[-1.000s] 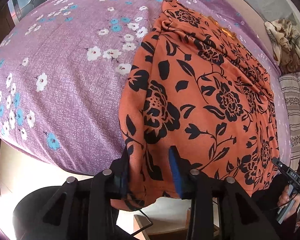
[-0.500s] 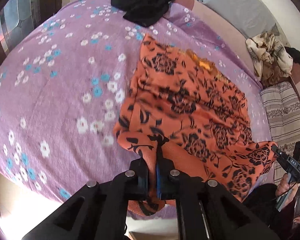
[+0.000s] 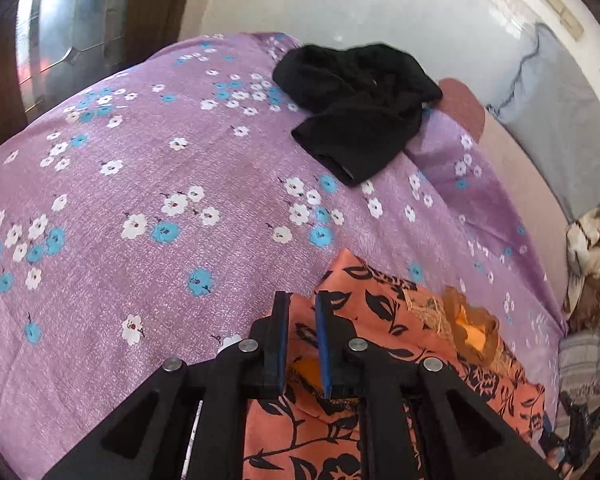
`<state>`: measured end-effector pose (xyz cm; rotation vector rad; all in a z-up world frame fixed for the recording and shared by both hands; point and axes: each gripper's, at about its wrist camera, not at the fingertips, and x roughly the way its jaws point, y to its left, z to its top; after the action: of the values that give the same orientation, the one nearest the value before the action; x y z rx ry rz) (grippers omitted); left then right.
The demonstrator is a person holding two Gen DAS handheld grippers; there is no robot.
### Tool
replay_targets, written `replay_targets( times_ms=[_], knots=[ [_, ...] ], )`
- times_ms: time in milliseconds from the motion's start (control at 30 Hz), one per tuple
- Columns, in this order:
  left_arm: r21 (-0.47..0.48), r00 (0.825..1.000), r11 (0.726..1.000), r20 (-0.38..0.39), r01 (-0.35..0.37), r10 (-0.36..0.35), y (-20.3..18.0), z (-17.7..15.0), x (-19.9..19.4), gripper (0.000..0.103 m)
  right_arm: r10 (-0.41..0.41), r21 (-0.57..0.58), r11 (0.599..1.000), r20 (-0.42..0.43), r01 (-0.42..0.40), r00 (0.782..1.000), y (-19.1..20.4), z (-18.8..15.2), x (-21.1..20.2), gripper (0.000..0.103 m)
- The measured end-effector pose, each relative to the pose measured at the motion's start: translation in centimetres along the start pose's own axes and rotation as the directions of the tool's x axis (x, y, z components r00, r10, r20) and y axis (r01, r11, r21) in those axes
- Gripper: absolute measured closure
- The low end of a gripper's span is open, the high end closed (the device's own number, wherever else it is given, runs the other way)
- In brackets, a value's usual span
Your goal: Fold small clothes
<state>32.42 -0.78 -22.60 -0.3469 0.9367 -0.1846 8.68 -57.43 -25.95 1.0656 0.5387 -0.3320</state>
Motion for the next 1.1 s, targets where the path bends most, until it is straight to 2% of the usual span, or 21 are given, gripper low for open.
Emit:
replay_targets(
  times_ms=[67,133,167,233,267,367,433,467,500,567,633,733,833,900,933,1000,1100],
  knots=[
    [-0.046,0.994,0.999,0.110,0.011,-0.006,0.4,-1.2,-2.8,0.085,0.021,-0.119,0.993,0.001,-0.021,1.000,1.6,0.2,-1.2,0.030],
    [-0.065,0.984,0.998,0.177,-0.018,0.029,0.1,-2.7,-5.4,0.052,0.045,-0.275,0.960,-0.012,-0.047,0.999,4.4,-1.3,-2.2,0.034],
    [-0.068,0.982,0.997,0.180,-0.040,0.052,-0.1,-3.4,-6.4,0.046,0.055,-0.342,0.938,-0.040,-0.065,0.998,5.8,-2.4,-2.4,0.036],
    [-0.030,0.985,1.000,0.175,-0.006,0.011,-0.8,-5.1,-7.8,0.043,0.062,-0.441,0.889,-0.150,-0.123,0.987,8.1,-5.1,-2.1,0.057],
    [0.014,0.987,1.000,0.159,-0.004,0.002,-1.5,-6.0,-8.0,0.042,0.052,-0.484,0.863,-0.199,-0.144,0.979,9.0,-6.8,-2.0,0.059],
    [0.160,0.996,0.985,0.070,-0.058,0.047,-3.2,-8.9,-6.3,0.039,-0.047,-0.616,0.775,-0.276,-0.140,0.960,11.2,-12.0,-1.4,0.063],
    [0.167,0.998,0.985,-0.047,-0.037,0.046,-3.4,-9.9,-4.1,0.039,-0.112,-0.669,0.735,-0.284,-0.113,0.952,11.9,-14.5,-0.2,0.064],
    [0.168,0.994,0.986,-0.102,-0.019,0.037,-3.5,-10.2,-3.1,0.039,-0.143,-0.683,0.724,-0.285,-0.096,0.948,12.0,-15.3,0.7,0.064],
    [0.176,0.990,0.984,-0.126,-0.033,0.056,-3.6,-10.5,-2.3,0.039,-0.172,-0.688,0.721,-0.294,-0.083,0.940,11.9,-15.8,1.9,0.064],
    [0.206,0.988,0.975,-0.109,-0.083,0.107,-3.7,-10.6,-1.6,0.039,-0.234,-0.699,0.712,-0.319,-0.062,0.918,12.0,-16.6,4.2,0.064],
    [0.218,0.990,0.971,-0.083,-0.097,0.117,-4.1,-9.8,-1.2,0.039,-0.278,-0.729,0.684,-0.284,-0.018,0.918,12.6,-16.7,6.4,0.064],
    [0.224,0.992,0.971,-0.068,-0.085,0.102,-4.2,-7.6,0.1,0.039,-0.272,-0.707,0.706,-0.241,0.023,0.931,14.4,-14.0,10.1,0.065],
    [0.178,0.996,0.982,-0.064,-0.058,0.070,-3.0,-5.6,0.9,0.039,-0.221,-0.633,0.769,-0.140,0.084,0.965,16.4,-10.2,12.7,0.065],
    [0.130,0.996,0.988,-0.025,-0.082,0.086,-1.8,-4.6,0.4,0.039,-0.170,-0.565,0.817,-0.047,0.114,0.984,17.5,-8.6,12.5,0.065],
    [0.106,0.996,0.990,0.000,-0.090,0.091,-1.2,-4.2,-0.2,0.039,-0.139,-0.539,0.836,-0.024,0.104,0.990,18.1,-8.3,12.0,0.062],
    [0.053,0.996,0.995,0.040,-0.086,0.084,-0.1,-3.3,-1.2,0.039,-0.081,-0.547,0.836,-0.029,0.052,0.996,19.3,-9.1,10.7,0.062],
    [0.002,0.992,0.994,0.057,-0.109,0.109,1.1,-2.8,-2.1,0.039,-0.057,-0.617,0.787,-0.126,-0.033,0.990,21.1,-12.8,9.9,0.062]
  ],
)
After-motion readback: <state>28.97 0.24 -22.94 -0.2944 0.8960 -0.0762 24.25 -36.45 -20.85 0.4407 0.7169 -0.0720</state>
